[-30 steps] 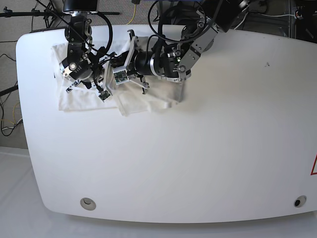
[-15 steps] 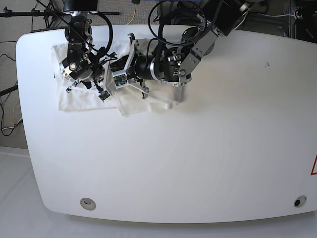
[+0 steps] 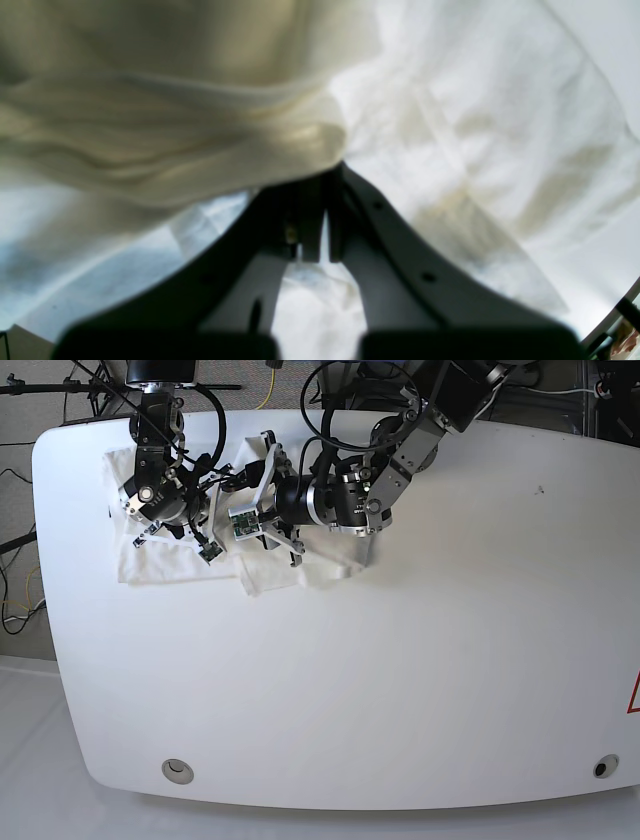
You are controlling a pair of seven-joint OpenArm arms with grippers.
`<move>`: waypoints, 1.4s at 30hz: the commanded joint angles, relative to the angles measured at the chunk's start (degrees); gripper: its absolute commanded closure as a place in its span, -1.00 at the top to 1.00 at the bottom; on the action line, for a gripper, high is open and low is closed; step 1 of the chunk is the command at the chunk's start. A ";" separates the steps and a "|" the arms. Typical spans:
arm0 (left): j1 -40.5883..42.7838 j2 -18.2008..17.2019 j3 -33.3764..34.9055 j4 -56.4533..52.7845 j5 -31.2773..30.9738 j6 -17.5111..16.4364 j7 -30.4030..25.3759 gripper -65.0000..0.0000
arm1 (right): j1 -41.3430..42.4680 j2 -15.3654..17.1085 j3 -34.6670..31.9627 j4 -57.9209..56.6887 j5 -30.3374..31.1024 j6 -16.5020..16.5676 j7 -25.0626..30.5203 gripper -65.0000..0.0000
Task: Fold the T-shirt properly
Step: 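Open the left gripper and lift it off the shirt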
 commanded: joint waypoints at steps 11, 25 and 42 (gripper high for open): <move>-0.93 -0.79 -0.33 1.35 -3.04 -0.49 -3.16 -0.18 | 0.30 0.03 -0.22 0.08 0.60 0.14 -0.54 -1.00; -0.49 -8.62 -3.84 0.82 -3.04 -0.49 -3.42 -0.18 | 0.65 0.12 0.05 0.08 0.60 0.14 -0.54 -1.00; 2.76 -12.13 -3.40 -10.43 -2.95 -0.49 -14.77 -0.18 | 1.53 0.12 0.14 0.08 0.52 0.14 -0.54 -1.00</move>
